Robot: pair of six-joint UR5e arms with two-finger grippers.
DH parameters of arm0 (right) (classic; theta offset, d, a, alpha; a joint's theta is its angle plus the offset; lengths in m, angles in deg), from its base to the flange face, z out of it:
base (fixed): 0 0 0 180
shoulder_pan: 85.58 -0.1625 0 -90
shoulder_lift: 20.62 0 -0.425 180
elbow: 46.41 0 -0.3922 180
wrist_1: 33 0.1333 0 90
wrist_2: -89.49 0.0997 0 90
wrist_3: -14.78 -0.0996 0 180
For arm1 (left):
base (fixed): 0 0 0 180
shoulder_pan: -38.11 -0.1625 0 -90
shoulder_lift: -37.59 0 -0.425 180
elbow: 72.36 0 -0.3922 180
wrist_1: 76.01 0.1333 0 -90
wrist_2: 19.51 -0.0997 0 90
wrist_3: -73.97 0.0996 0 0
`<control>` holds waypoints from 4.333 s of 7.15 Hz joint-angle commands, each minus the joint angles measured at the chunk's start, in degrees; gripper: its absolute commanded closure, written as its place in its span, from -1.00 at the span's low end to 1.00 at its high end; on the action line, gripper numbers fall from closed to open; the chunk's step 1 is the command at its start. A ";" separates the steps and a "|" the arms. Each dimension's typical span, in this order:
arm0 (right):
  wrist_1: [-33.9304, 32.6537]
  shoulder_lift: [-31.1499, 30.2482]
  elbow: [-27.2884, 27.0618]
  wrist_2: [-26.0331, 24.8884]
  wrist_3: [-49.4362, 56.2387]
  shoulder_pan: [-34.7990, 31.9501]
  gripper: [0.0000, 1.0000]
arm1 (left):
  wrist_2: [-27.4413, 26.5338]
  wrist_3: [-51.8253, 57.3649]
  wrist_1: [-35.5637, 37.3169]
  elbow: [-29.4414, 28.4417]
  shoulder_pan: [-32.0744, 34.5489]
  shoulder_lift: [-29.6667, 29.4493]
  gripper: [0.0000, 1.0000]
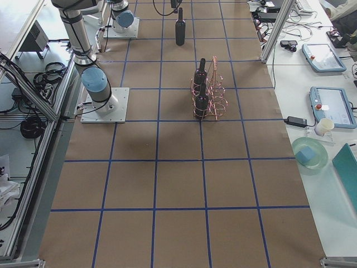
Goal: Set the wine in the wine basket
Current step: 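Reach the right gripper over the upright bottle and grasp its neck, then lift the bottle off the table with the right gripper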
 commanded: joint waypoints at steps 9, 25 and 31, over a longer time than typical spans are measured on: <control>-12.73 12.72 4.47 -3.99 -9.75 -8.85 -0.95 | 0.31 0.09 0.00 0.23 -0.24 0.28 -1.00; -17.23 17.12 3.06 -4.09 -7.90 -8.77 0.05 | 0.31 0.17 0.00 0.58 -0.15 0.45 -1.00; -16.88 15.82 3.15 -2.76 -7.12 -7.98 0.54 | 0.31 0.17 0.00 0.67 -0.15 0.54 -1.00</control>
